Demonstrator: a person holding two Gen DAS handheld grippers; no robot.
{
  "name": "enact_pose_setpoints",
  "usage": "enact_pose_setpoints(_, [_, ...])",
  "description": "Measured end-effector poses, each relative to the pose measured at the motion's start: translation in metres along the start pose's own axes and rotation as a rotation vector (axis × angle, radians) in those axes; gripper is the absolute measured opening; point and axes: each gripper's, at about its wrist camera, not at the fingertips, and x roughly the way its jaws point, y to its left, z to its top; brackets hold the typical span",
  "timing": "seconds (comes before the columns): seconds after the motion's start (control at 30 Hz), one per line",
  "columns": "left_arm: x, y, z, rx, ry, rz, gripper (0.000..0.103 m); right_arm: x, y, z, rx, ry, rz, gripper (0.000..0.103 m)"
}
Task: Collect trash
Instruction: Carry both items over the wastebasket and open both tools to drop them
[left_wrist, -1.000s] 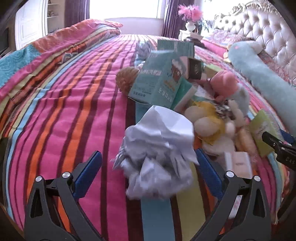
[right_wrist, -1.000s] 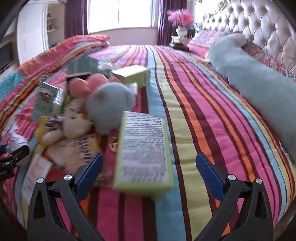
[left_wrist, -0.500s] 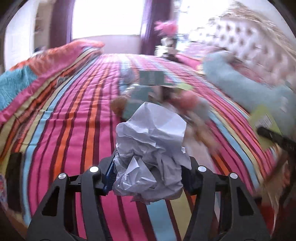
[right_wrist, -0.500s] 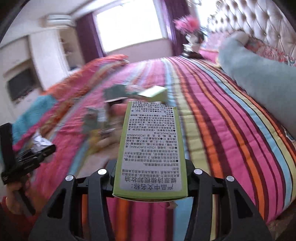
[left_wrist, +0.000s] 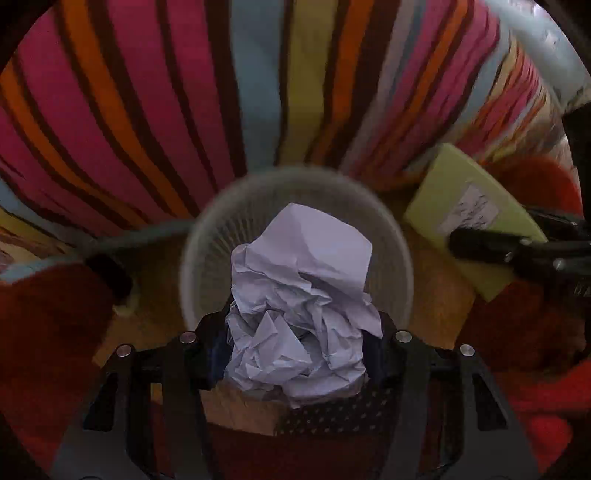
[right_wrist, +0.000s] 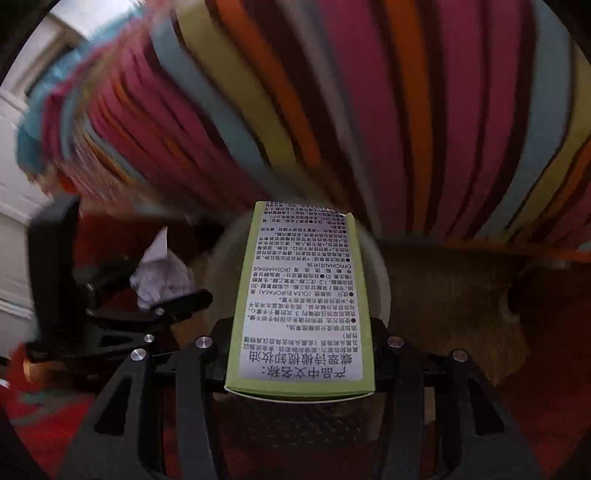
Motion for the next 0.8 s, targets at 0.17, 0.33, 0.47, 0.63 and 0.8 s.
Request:
enact_pose_setpoints(0.17, [0.013, -0.002, 0.002, 0.004, 0.027, -0.028, 0.062, 0.01, 0.012, 0.004, -0.044, 0.021, -0.003, 0.049])
enact_pose_setpoints(0.33, [0.02, 0.001, -0.004, -0.022, 0.037, 0.038, 0.082, 0.003, 0.013, 0.009, -0.046, -0.026, -0.072, 0.078])
enact_pose_setpoints(0.47, [0.006, 0.013, -0.003, -0.061, -0.027, 0.062, 0.088, -0.008, -0.004, 0.011, 0.0, -0.063, -0.097, 0.078])
enact_pose_setpoints(0.63, [-0.005, 0.014, 0.0, -0.067, -0.074, 0.053, 0.088, -0.024, -0.007, 0.011, 0.015, -0.104, -0.118, 0.078])
enact_pose_setpoints(0.8, [-0.048, 0.017, 0.016, -0.081, -0.165, 0.067, 0.088, -0.076, 0.0, 0.025, -0.006, -0.284, -0.142, 0.078])
